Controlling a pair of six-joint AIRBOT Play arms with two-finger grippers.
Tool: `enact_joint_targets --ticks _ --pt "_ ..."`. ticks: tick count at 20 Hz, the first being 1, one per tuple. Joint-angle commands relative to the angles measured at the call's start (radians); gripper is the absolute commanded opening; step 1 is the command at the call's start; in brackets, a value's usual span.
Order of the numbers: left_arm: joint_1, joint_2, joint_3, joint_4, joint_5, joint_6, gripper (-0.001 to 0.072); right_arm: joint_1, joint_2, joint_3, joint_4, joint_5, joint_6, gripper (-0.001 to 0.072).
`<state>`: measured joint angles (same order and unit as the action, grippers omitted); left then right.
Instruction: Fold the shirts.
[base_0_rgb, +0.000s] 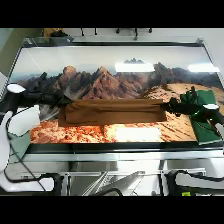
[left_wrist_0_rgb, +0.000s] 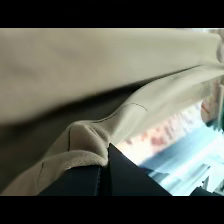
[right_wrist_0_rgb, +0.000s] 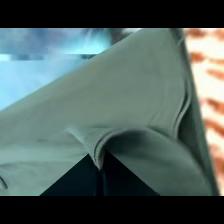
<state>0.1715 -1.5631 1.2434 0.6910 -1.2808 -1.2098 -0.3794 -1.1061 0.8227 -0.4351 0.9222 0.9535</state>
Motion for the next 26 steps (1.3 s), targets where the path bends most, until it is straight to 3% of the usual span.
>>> enact_joint_targets --ticks 1,2,3,4,5,6,7,8,16,19,20,21,22,23,24,25,26 --pt "-0.019 -0.206 0.164 -0.003 0.029 0.024 0.0015 0.019 -0.077 0.016 0.028 -0.058 -0.063 0.0026" --pt "-0.019 -0.236 0.200 -0.002 0.021 0.024 0.0017 0.019 -0.076 0.020 0.028 -0.058 -0.079 0.0054" --pt "-0.019 -0.266 0.237 -0.002 -0.006 0.023 0.0020 0.019 -0.072 0.032 0.027 -0.053 -0.087 0.0232" --pt "-0.018 -0.288 0.270 0.000 -0.038 0.024 0.0122 0.010 -0.065 0.055 0.006 -0.033 -0.105 0.0357" --pt "-0.016 -0.306 0.307 -0.001 -0.073 0.023 0.0549 -0.004 -0.058 0.087 -0.035 -0.008 -0.100 0.0366" --pt "-0.016 -0.317 0.340 0.000 -0.106 0.011 0.0685 -0.023 -0.053 0.124 -0.086 0.015 -0.084 0.0368" --pt "-0.016 -0.325 0.375 -0.001 -0.137 0.007 0.0681 -0.045 -0.055 0.153 -0.128 0.027 -0.037 0.0459" --pt "-0.016 -0.327 0.407 -0.001 -0.156 -0.008 0.0681 -0.060 -0.056 0.164 -0.156 0.027 -0.002 0.0606" --pt "-0.022 -0.325 0.612 -0.006 -0.246 -0.090 0.0681 -0.038 -0.201 0.166 -0.171 0.081 0.000 0.0611" --pt "-0.043 -0.326 0.618 -0.011 -0.258 -0.101 0.0681 0.000 -0.237 0.166 -0.171 0.082 0.000 0.0477" --pt "-0.057 -0.326 0.618 -0.011 -0.263 -0.101 0.0681 0.014 -0.242 0.166 -0.171 0.082 0.000 0.0465" --pt "-0.075 -0.326 0.618 -0.011 -0.265 -0.101 0.0681 0.026 -0.241 0.167 -0.170 0.093 -0.008 0.0254" --pt "-0.098 -0.326 0.618 -0.011 -0.264 -0.101 0.0680 0.035 -0.240 0.175 -0.167 0.112 -0.023 0.0110" --pt "-0.120 -0.326 0.618 -0.011 -0.261 -0.100 0.0679 0.041 -0.238 0.193 -0.168 0.143 -0.024 0.0031" --pt "-0.149 -0.326 0.617 -0.011 -0.254 -0.100 0.0567 0.043 -0.227 0.214 -0.171 0.167 -0.025 0.0026" --pt "-0.183 -0.327 0.617 -0.010 -0.241 -0.098 0.0385 0.045 -0.202 0.241 -0.171 0.191 -0.024 0.0026" --pt "-0.216 -0.327 0.613 -0.010 -0.226 -0.097 0.0157 0.045 -0.171 0.269 -0.171 0.211 -0.020 0.0026"
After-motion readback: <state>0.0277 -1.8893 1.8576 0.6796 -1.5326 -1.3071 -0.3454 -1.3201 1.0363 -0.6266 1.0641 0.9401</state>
